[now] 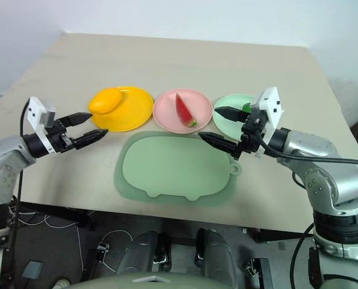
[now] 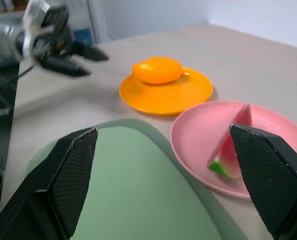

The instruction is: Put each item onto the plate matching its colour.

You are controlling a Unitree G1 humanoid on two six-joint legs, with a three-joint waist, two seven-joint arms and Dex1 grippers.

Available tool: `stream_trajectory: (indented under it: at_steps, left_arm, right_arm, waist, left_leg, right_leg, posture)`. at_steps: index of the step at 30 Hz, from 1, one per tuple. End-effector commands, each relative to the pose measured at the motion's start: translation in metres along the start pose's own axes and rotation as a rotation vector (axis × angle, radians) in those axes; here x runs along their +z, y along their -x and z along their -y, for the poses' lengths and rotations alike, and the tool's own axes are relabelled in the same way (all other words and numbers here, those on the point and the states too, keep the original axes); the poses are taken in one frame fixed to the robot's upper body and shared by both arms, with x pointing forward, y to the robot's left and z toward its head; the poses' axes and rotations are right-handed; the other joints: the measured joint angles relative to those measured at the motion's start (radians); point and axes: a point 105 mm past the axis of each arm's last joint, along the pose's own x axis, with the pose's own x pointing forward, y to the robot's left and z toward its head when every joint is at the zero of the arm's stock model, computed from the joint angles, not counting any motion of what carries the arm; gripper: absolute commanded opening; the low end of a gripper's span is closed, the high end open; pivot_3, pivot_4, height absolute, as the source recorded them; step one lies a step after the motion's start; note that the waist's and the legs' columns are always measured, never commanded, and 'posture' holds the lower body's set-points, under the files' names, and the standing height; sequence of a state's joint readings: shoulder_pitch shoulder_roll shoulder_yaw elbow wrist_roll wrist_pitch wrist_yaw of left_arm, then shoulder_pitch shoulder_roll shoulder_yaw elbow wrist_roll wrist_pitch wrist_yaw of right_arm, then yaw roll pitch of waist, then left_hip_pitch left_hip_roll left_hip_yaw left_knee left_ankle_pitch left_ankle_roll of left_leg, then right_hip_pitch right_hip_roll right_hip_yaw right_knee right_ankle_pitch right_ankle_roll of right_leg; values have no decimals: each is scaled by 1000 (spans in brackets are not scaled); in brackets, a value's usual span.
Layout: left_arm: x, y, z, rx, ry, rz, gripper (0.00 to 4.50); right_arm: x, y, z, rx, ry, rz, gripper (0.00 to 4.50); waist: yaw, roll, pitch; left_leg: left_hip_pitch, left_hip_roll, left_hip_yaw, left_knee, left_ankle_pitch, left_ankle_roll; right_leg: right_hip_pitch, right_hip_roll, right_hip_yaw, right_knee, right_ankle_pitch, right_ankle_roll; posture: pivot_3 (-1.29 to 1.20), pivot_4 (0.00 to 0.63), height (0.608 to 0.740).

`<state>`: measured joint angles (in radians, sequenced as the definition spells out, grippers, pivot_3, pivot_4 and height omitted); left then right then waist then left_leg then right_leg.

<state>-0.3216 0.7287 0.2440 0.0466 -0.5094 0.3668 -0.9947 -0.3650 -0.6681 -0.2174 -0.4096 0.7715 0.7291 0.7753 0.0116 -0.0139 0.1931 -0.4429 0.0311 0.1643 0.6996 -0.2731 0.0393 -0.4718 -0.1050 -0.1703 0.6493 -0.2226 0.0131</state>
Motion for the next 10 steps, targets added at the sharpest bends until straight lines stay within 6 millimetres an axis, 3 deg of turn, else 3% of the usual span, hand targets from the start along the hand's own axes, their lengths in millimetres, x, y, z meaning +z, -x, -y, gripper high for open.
stream_trajectory:
  at_steps: [1, 10]
  left_arm:
    - [-4, -1, 14, -92, -64, 56, 4459]
    - [-3, -6, 27, -173, -91, 163, 4459]
  right_arm:
    - [5, 8, -7, 4, 11, 22, 4500]
    - [-13, 23, -12, 4, 13, -73, 4500]
  waist:
    - [0, 0, 0]
    - [0, 0, 0]
  left_leg:
    - [0, 0, 0, 0, 0, 0]
    - [1, 0, 0, 0, 0, 1]
  right_leg:
    - [0, 0, 0, 0, 0, 0]
    - [1, 1, 0, 0, 0, 0]
  posture:
    - [0, 150, 696]
    - [0, 150, 696]
